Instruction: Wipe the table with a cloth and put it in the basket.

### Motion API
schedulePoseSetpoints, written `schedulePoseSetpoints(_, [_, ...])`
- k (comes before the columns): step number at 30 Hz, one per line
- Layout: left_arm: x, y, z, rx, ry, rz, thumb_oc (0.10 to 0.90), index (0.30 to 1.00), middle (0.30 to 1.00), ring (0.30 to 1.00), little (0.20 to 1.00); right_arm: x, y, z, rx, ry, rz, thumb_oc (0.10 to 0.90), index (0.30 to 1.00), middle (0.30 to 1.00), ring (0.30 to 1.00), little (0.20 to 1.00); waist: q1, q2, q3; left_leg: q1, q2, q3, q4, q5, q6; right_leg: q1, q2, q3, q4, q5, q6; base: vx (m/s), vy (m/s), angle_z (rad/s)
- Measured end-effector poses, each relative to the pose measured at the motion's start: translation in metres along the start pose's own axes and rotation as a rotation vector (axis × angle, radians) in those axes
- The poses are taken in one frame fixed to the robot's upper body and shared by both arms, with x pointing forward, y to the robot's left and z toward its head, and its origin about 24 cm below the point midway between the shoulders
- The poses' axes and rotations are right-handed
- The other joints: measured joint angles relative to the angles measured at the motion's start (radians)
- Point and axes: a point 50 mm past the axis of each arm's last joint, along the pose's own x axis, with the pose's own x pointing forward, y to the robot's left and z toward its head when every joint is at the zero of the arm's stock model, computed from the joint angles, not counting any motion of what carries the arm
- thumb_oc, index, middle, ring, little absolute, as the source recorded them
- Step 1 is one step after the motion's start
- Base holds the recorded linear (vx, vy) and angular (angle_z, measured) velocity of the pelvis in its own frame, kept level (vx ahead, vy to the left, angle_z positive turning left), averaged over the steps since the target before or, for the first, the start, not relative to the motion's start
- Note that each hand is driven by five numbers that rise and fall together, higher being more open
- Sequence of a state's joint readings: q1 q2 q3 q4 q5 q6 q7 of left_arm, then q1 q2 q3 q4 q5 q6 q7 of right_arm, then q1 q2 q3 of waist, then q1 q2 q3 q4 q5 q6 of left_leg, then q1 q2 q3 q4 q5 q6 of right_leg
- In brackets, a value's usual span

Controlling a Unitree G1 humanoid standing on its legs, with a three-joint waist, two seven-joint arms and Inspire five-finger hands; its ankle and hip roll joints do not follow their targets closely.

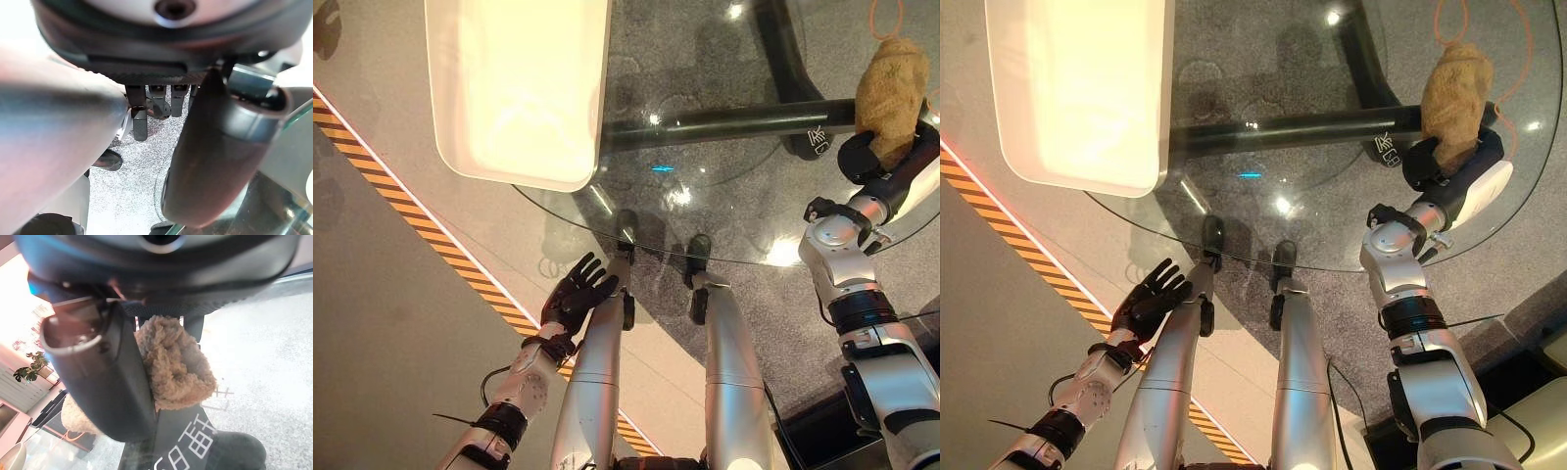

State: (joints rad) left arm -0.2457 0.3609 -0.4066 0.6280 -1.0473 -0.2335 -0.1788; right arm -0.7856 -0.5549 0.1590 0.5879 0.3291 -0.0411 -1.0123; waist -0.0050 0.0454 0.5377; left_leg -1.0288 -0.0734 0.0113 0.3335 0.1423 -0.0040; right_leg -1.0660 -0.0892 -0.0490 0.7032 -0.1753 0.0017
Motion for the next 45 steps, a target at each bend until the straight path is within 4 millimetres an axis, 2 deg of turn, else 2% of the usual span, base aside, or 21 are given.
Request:
schedulePoseSetpoints(11, [0.000,0.000,0.000,0.000,-0.002,0.000,0.800,0.900,0.900,0.900,0.900,-0.009,0.006,0.012,0.009,-0.039,0.092,0.100,0.300,0.300,0.300,0.200,-0.001,0.001,0.001,-0.002,0.001,0.000,-0.004,-0.004,0.005,0.000,0.001,0.000,-0.010,0.000,0.000,0.00,0.012,0.00])
schedulePoseSetpoints(17, [0.001,-0.002,0.001,-0.003,-0.005,0.000,0.800,0.900,0.900,0.900,0.900,-0.031,0.027,0.035,-0.096,-0.234,0.341,0.100,0.300,0.300,0.300,0.200,-0.002,0.005,0.002,-0.003,0.001,-0.001,-0.007,0.000,0.001,0.000,0.001,-0.002,-0.010,-0.001,0.000,0.01,0.025,0.01])
schedulePoseSetpoints(20, [0.000,-0.002,-0.001,-0.015,-0.005,0.002,0.800,0.900,0.900,0.900,0.900,-0.044,0.040,0.040,-0.151,-0.302,0.463,0.100,0.300,0.300,0.300,0.200,-0.001,0.006,0.003,0.005,0.002,-0.003,-0.004,-0.001,0.003,0.011,0.000,-0.007,-0.008,-0.004,0.001,0.01,0.015,0.05])
schedulePoseSetpoints(26, [-0.001,-0.004,-0.007,-0.035,0.003,-0.006,0.800,0.900,0.900,0.900,0.900,-0.056,0.049,0.035,-0.212,-0.322,0.583,0.100,0.300,0.300,0.300,0.200,0.000,0.005,0.002,0.028,0.001,-0.013,-0.016,-0.009,0.013,0.042,-0.003,-0.023,-0.017,-0.008,-0.001,0.00,0.005,0.04])
schedulePoseSetpoints(35, [-0.001,-0.002,-0.007,-0.036,0.003,-0.012,0.800,0.900,0.900,0.900,0.900,-0.060,0.050,0.031,-0.234,-0.330,0.642,0.100,0.300,0.300,0.300,0.200,-0.009,0.005,0.002,0.035,0.002,-0.025,-0.019,0.006,0.003,0.053,-0.002,-0.034,-0.027,-0.008,-0.001,0.00,0.000,0.00])
schedulePoseSetpoints(45, [-0.002,0.001,-0.006,-0.037,-0.001,-0.003,0.800,0.900,0.900,0.900,0.900,-0.076,0.052,0.023,-0.219,-0.361,0.783,0.100,0.300,0.300,0.300,0.200,-0.024,0.006,0.001,0.037,0.007,-0.030,-0.034,0.008,0.003,0.058,0.000,-0.048,-0.044,-0.003,-0.007,0.00,-0.002,0.00])
